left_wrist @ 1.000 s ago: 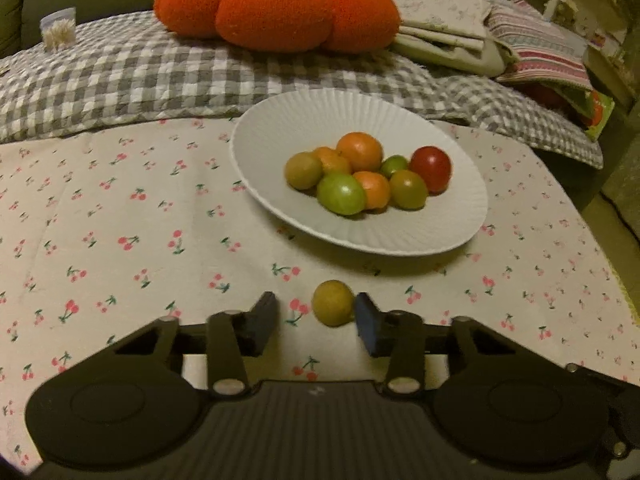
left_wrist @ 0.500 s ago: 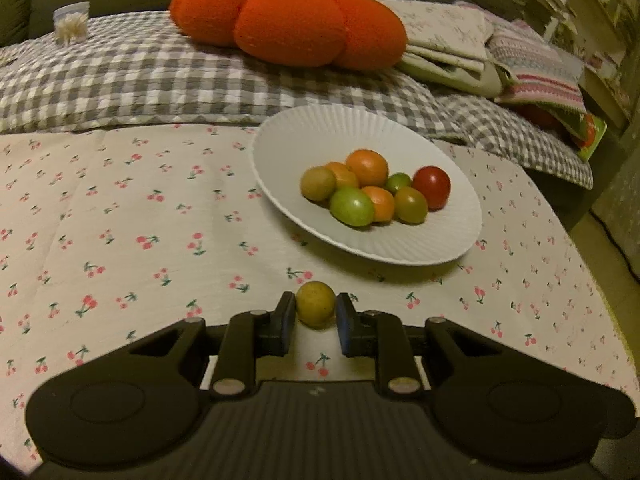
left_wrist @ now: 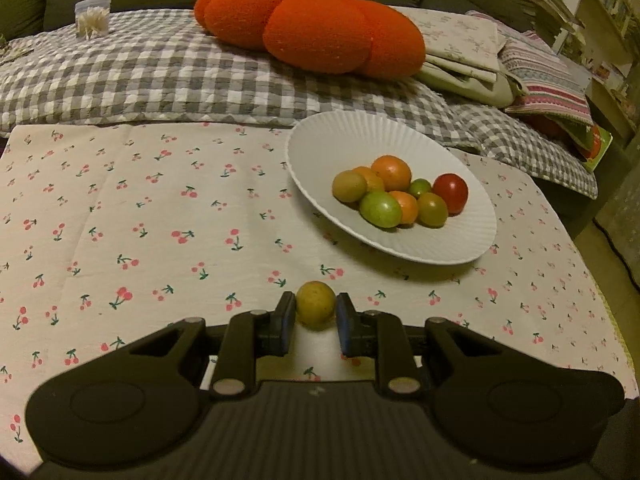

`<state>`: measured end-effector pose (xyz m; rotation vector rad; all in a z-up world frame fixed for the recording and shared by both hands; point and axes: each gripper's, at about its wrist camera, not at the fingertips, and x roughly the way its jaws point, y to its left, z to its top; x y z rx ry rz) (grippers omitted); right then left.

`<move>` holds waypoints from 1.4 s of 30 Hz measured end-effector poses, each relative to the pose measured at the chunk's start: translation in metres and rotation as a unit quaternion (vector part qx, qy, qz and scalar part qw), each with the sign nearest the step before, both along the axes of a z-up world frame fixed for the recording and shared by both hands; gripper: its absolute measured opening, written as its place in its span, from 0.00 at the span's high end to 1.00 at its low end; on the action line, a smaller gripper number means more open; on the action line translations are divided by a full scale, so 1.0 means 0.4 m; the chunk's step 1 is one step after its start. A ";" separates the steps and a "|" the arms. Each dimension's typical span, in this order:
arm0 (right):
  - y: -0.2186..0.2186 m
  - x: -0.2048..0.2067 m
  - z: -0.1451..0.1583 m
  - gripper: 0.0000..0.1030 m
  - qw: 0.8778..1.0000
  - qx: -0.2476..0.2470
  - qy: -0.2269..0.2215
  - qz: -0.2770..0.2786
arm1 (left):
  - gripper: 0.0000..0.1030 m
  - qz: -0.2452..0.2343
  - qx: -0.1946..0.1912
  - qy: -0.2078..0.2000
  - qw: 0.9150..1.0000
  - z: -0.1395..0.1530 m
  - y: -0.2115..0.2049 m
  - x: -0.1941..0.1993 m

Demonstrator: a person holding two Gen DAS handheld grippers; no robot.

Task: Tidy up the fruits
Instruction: 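Grasp a small yellow fruit with the left tool while the right tool grasps another small fruit, then lower the left tool's fruit onto the plate and open while the right tool places its fruit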

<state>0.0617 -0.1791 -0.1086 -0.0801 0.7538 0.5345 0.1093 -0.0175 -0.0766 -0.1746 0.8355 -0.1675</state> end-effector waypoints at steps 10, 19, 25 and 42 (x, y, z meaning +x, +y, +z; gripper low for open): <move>-0.002 -0.013 0.007 0.76 1.000 -0.005 -0.013 0.003 | 0.81 -0.007 0.007 -0.012 1.000 0.018 -0.022 -0.011; -0.023 -0.015 0.026 0.76 1.000 -0.002 -0.024 -0.004 | 0.81 -0.021 0.012 -0.027 0.999 0.038 -0.045 -0.021; -0.036 -0.013 0.041 0.76 0.999 0.002 -0.034 -0.008 | 0.81 -0.030 0.012 -0.041 0.999 0.060 -0.060 -0.027; -0.066 0.004 0.079 0.76 0.998 0.008 -0.053 -0.024 | 0.81 -0.037 0.023 -0.059 0.997 0.086 -0.080 -0.028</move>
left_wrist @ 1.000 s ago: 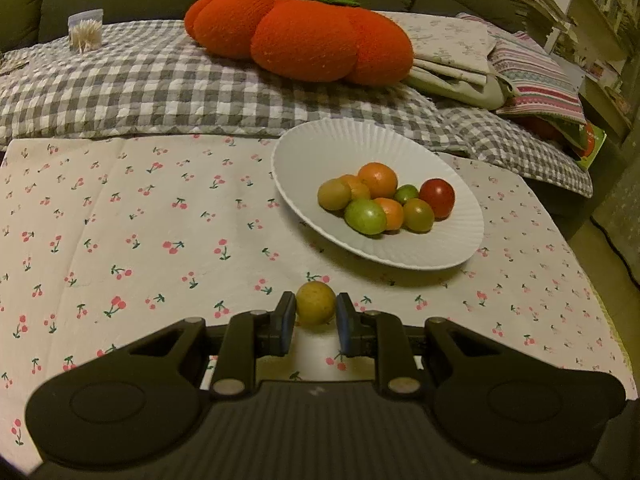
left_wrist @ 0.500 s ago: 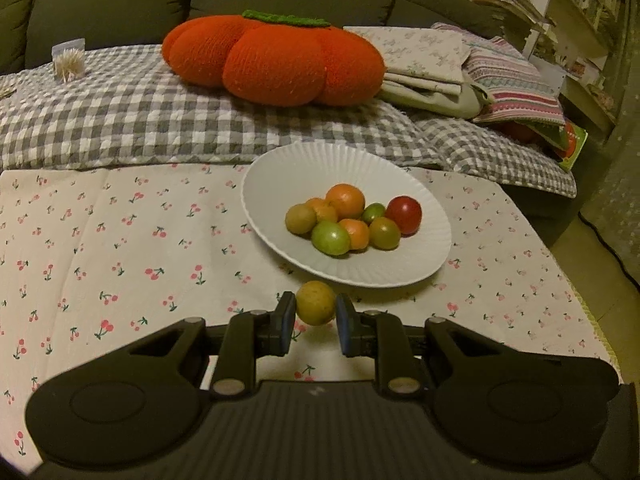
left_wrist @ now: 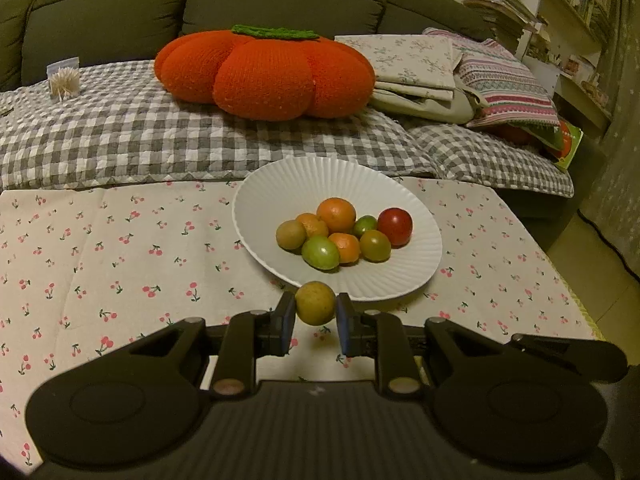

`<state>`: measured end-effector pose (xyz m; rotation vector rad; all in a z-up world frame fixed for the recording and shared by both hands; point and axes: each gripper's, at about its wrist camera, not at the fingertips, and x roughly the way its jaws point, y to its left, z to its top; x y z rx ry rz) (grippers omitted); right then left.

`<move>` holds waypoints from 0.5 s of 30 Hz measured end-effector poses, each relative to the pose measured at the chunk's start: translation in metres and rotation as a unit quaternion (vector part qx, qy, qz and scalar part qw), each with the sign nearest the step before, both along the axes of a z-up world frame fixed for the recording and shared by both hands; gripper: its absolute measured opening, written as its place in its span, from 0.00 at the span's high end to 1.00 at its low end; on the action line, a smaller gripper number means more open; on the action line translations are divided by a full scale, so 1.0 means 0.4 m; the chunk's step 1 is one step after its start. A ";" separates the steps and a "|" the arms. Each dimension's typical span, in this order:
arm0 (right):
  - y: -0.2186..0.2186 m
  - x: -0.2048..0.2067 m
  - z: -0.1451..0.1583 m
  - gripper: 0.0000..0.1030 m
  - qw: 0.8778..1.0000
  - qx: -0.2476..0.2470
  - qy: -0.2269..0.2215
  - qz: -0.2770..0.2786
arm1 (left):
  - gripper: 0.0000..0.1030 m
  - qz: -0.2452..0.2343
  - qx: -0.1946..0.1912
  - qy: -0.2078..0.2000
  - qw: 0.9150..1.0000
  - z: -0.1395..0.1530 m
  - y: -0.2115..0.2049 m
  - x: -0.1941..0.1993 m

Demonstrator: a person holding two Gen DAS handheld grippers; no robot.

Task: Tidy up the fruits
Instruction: 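Lower the left tool's fruit onto the plate and open while the right tool places its fruit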

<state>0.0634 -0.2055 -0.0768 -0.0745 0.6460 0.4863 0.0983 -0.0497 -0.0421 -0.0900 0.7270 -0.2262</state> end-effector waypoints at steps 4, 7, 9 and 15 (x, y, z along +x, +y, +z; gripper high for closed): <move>-0.010 0.007 0.015 0.76 1.000 0.003 -0.006 -0.007 | 0.81 -0.001 0.002 -0.005 1.000 0.007 -0.004 0.003; -0.020 0.015 0.026 0.76 1.000 0.006 -0.011 -0.013 | 0.81 -0.003 0.000 -0.012 1.000 0.016 -0.008 0.006; -0.027 0.022 0.034 0.76 1.000 0.010 -0.013 -0.019 | 0.81 -0.006 0.000 -0.015 1.000 0.022 -0.013 0.009; -0.044 0.046 0.050 0.76 0.999 0.014 -0.022 -0.033 | 0.81 -0.008 -0.001 -0.021 1.000 0.031 -0.025 0.031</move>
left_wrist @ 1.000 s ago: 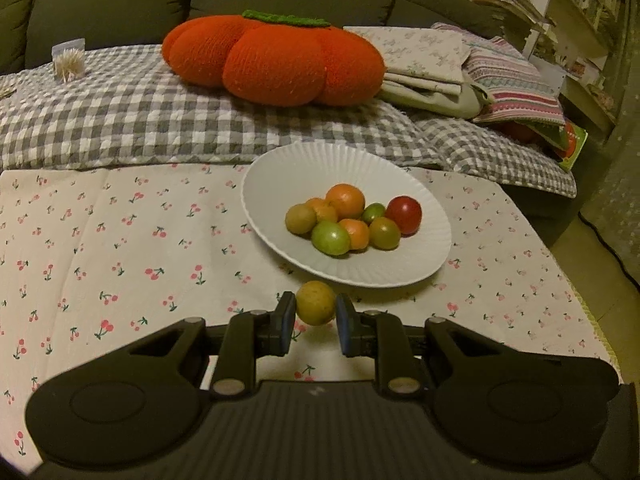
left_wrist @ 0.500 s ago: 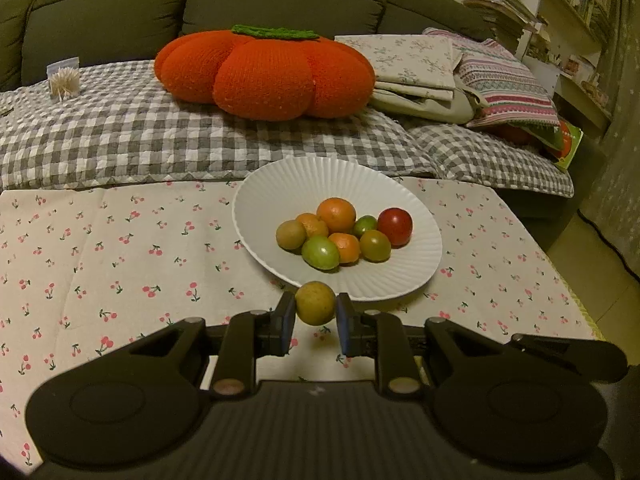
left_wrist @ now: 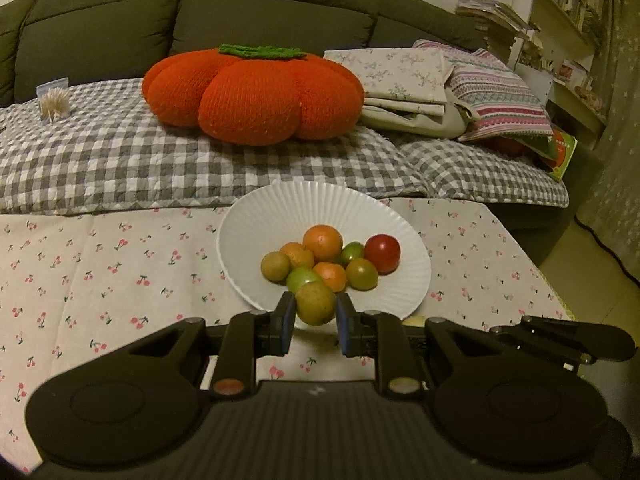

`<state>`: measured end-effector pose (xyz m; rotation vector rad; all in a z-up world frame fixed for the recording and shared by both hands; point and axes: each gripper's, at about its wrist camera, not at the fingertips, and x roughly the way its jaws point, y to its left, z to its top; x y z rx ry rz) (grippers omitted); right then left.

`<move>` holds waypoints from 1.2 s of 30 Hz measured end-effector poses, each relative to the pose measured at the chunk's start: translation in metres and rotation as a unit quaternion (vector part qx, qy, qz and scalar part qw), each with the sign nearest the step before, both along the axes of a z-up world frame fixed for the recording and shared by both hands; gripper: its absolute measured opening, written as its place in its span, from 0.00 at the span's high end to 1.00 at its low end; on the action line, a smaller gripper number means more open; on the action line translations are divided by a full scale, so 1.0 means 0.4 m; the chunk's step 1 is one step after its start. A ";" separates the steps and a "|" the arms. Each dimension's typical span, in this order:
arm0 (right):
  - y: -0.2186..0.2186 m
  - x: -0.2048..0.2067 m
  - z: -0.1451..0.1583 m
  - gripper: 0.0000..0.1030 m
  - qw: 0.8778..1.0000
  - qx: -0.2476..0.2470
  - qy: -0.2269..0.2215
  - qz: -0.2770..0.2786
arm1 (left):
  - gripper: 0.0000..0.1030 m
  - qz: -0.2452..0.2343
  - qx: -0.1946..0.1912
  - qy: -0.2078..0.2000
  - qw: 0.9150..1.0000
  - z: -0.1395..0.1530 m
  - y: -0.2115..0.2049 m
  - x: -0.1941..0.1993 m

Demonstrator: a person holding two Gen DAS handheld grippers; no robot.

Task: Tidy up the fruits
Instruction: 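Lower the left tool's fruit onto the plate and open while the right tool places its fruit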

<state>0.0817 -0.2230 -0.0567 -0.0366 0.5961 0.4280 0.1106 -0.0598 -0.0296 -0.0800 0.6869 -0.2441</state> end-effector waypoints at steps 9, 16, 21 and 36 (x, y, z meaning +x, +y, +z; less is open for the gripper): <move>-0.033 0.055 0.006 0.76 1.000 0.002 -0.003 -0.029 | 0.81 0.007 -0.013 -0.001 1.000 -0.001 0.007 0.056; -0.066 0.107 -0.010 0.76 0.999 0.000 0.006 -0.052 | 0.81 0.027 -0.060 0.014 0.998 -0.016 0.034 0.121; -0.046 0.122 -0.022 0.76 0.999 0.000 0.007 -0.044 | 0.81 0.025 -0.073 0.013 0.997 -0.021 0.023 0.176; 0.025 0.153 -0.062 0.75 1.000 -0.011 0.014 -0.025 | 0.80 0.033 -0.070 0.025 0.997 -0.101 0.024 0.284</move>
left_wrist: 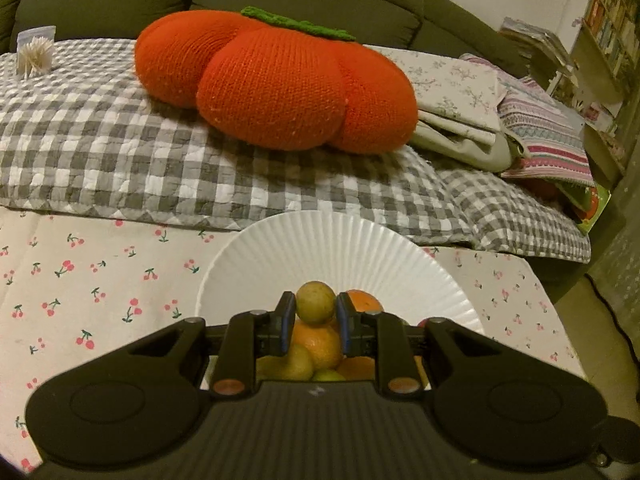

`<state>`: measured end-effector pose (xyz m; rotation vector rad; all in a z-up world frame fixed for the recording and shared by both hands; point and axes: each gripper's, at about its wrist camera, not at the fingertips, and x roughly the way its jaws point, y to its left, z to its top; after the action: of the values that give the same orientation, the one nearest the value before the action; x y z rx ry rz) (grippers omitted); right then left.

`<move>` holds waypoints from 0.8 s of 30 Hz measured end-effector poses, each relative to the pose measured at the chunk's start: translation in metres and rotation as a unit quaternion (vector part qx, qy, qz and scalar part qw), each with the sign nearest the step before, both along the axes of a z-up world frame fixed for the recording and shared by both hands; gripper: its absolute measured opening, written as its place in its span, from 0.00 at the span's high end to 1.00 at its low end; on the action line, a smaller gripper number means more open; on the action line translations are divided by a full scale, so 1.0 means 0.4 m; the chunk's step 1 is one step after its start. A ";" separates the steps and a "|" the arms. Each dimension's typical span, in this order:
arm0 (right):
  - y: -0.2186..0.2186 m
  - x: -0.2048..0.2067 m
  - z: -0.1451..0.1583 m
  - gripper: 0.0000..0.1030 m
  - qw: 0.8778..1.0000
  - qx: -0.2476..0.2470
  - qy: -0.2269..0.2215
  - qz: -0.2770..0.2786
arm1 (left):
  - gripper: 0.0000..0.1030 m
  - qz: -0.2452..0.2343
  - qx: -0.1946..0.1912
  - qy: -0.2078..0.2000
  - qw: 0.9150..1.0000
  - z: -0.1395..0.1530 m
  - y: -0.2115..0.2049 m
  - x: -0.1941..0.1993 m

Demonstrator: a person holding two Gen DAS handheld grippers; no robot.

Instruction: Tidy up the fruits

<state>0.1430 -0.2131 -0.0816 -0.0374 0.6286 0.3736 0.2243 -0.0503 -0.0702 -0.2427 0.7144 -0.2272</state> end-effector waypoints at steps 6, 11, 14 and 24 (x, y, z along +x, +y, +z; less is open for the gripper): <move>-0.001 0.002 -0.006 0.70 1.000 -0.002 0.002 -0.008 | 0.74 0.000 0.003 0.001 1.000 0.000 -0.001 0.000; -0.028 -0.004 0.008 0.65 1.000 0.010 -0.001 -0.021 | 0.65 0.005 0.002 -0.002 1.000 0.012 0.011 -0.016; -0.045 -0.016 0.016 0.65 1.000 0.011 0.003 -0.026 | 0.65 0.010 -0.005 0.003 1.000 0.027 0.023 -0.036; -0.061 -0.101 0.078 0.53 1.000 0.000 0.020 -0.024 | 0.57 0.032 0.032 0.000 0.999 0.135 0.030 -0.162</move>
<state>0.1027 -0.2373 -0.0505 -0.0147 0.6671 0.3284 0.1594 -0.0384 -0.0163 -0.2049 0.7123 -0.1435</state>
